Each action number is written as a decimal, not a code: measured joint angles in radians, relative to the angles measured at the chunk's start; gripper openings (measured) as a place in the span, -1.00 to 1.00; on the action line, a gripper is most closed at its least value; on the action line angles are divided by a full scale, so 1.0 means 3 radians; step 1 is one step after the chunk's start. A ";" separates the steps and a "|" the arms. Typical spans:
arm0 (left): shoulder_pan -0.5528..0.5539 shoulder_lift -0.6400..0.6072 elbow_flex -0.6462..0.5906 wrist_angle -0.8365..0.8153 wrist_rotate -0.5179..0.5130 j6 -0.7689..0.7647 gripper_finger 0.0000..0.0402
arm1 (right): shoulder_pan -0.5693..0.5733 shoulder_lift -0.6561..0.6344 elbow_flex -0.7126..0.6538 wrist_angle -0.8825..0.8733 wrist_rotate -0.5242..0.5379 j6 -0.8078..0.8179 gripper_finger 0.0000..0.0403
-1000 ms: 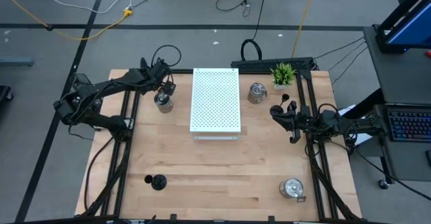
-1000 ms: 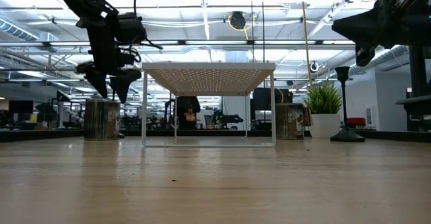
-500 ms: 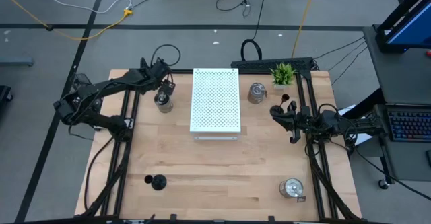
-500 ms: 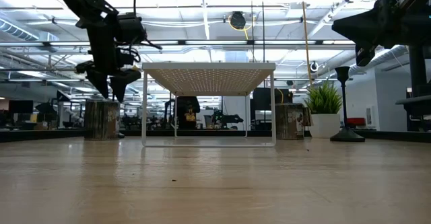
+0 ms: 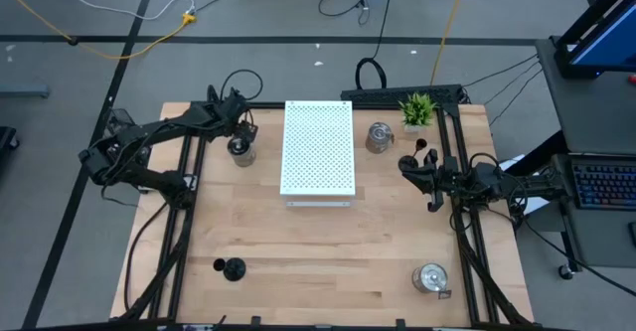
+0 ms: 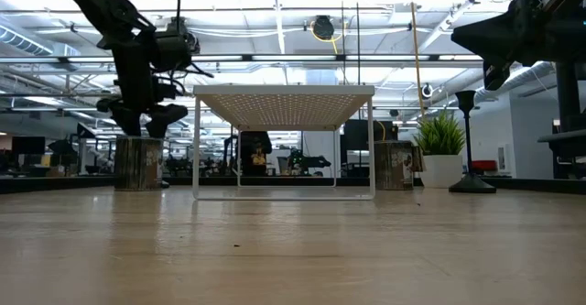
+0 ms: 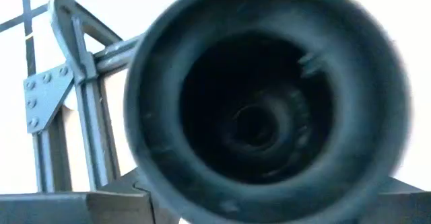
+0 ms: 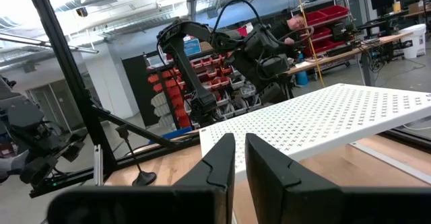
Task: Pick & Place candle stick holders
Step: Put the top left black candle holder on the shelf
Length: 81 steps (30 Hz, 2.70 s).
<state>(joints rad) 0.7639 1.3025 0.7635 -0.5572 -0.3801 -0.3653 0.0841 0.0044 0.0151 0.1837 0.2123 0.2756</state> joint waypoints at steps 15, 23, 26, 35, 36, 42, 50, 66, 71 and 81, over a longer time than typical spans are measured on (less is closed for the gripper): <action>0.0003 0.0000 0.0000 0.0115 0.0046 0.0052 -0.26 | 0.0000 0.0000 0.0000 -0.0001 0.0000 0.0000 -0.87; 0.0003 0.0000 0.0000 0.0117 0.0049 0.0103 -0.80 | 0.0000 0.0000 0.0000 -0.0001 0.0000 0.0000 -0.87; 0.0000 -0.0001 0.0003 0.0135 0.0061 0.0142 -0.93 | 0.0000 0.0000 0.0000 -0.0001 0.0000 0.0000 -0.87; 0.0001 -0.0001 0.0003 0.0129 0.0073 0.0170 -0.94 | 0.0000 -0.0001 0.0001 -0.0001 0.0000 0.0000 -0.87; 0.0003 -0.0001 0.0003 0.0132 0.0074 0.0181 -0.94 | 0.0000 0.0000 0.0001 -0.0001 0.0000 0.0000 -0.87; 0.0004 -0.0029 -0.0004 0.0199 0.0011 0.0331 -0.95 | 0.0000 -0.0001 0.0000 -0.0001 0.0000 0.0000 -0.87; 0.0038 -0.0228 -0.0003 0.0732 -0.0068 0.0526 -0.95 | 0.0000 0.0000 0.0001 0.0000 -0.0009 0.0000 -0.87; 0.0174 -0.0905 -0.0001 0.1461 0.0869 0.0539 -0.95 | 0.0000 0.0000 0.0000 0.0627 0.0008 -0.0007 -0.87; 0.0095 -0.1098 -0.0001 0.1466 0.1112 0.0354 -0.95 | 0.0000 -0.0001 0.0000 0.0960 0.0352 -0.0002 -0.87; -0.0314 -0.1081 0.0465 0.1240 0.1366 0.0156 -0.95 | 0.0000 0.0001 0.0000 0.1160 0.0791 -0.0125 -0.87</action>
<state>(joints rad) 0.6697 0.9782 0.9031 -0.1851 0.0297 -0.3184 0.0841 0.0048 0.0151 0.5316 0.4496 0.2382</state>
